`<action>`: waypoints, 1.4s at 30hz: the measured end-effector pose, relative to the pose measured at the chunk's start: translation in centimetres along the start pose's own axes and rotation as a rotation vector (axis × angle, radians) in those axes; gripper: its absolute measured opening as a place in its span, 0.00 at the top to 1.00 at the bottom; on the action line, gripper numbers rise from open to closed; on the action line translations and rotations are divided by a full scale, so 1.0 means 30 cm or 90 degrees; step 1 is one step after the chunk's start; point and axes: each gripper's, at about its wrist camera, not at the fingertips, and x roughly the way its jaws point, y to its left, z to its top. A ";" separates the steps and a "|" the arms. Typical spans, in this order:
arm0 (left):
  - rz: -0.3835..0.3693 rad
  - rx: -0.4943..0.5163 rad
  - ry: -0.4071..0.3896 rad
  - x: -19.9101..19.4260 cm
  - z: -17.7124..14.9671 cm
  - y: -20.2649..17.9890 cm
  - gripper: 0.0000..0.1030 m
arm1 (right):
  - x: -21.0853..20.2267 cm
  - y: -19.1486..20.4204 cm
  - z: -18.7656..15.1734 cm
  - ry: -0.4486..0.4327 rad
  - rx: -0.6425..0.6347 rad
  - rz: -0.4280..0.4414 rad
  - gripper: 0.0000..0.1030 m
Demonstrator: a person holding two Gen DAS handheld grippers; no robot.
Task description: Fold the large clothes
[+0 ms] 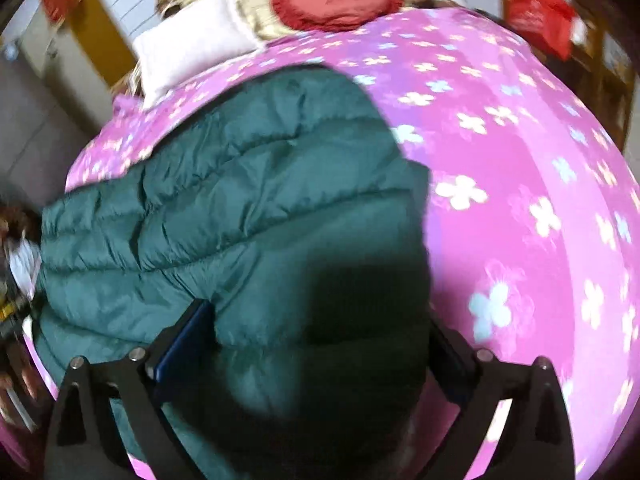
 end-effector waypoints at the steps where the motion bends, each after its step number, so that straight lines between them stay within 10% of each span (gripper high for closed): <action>1: 0.020 0.002 -0.014 -0.031 -0.006 -0.009 0.44 | -0.028 0.002 -0.006 -0.012 -0.002 -0.005 0.03; 7: 0.104 0.043 -0.085 -0.174 -0.040 -0.071 0.44 | -0.238 0.079 -0.037 -0.107 -0.040 -0.011 0.03; 17: 0.106 0.075 -0.114 -0.222 -0.092 -0.210 0.44 | -0.323 0.283 -0.169 -0.156 -0.060 0.081 0.03; 42: 0.110 0.085 -0.147 -0.239 -0.169 -0.310 0.44 | -0.324 0.540 -0.302 -0.237 -0.189 -0.005 0.01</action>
